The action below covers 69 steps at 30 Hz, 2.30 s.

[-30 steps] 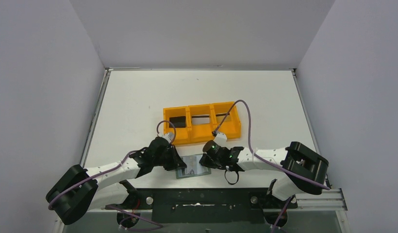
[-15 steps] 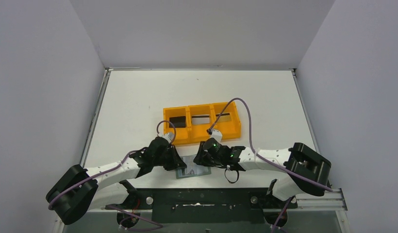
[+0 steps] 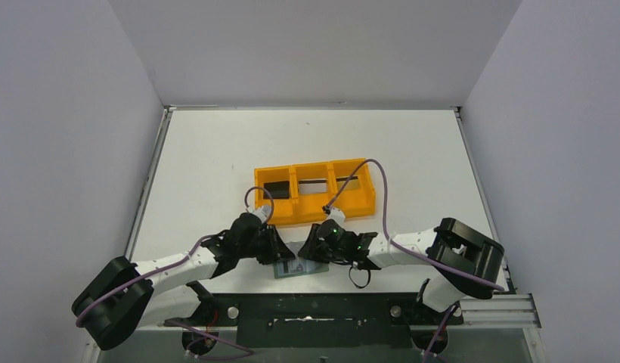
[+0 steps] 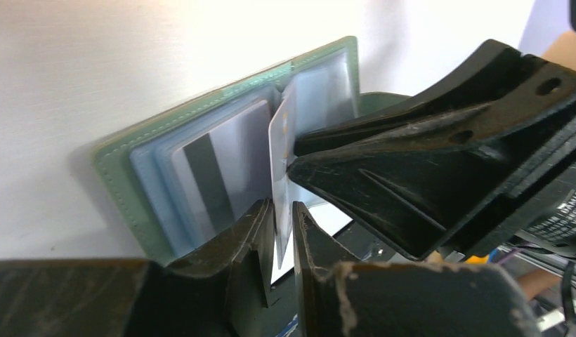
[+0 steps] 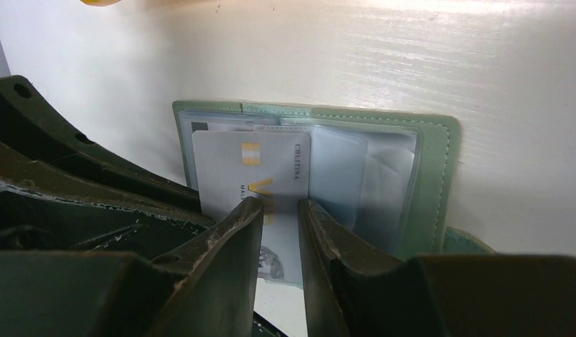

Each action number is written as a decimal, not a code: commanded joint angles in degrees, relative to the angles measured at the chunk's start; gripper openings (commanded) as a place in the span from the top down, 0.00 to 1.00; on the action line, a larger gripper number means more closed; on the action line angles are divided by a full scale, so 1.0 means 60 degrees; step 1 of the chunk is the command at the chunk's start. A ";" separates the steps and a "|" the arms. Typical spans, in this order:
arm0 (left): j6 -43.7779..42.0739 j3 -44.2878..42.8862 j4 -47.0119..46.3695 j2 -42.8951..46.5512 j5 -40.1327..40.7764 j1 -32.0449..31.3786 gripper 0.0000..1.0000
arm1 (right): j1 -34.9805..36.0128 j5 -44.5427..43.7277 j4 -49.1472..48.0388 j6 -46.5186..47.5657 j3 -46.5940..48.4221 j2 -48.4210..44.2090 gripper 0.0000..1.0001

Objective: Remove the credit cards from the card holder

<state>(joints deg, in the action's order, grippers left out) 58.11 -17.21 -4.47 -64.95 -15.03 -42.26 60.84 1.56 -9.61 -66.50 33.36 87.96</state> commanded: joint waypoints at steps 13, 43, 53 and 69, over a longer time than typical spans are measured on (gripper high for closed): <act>-0.0393 -0.0773 0.1599 0.0820 0.1103 0.0098 1.00 | 0.0103 -0.1349 0.2924 -0.0637 0.0293 -0.0110 0.77; -0.0925 -0.2024 0.3665 0.2330 0.2040 0.0276 1.00 | 0.0506 -0.1697 0.4651 0.1061 0.2961 0.0207 0.74; -0.0978 -0.2013 0.3743 0.2429 0.2077 0.0331 1.00 | 0.0553 -0.2346 0.5702 0.0852 0.2597 -0.0692 0.72; -0.0990 -0.2140 0.4172 0.2912 0.2294 0.0378 1.00 | 0.0809 -0.1480 0.4752 0.1136 0.3124 0.0628 0.73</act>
<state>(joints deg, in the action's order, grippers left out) 53.28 -27.05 20.34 -49.12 -2.31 -40.38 65.32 -7.81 19.90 -59.29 51.79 89.30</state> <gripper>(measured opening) 0.010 0.273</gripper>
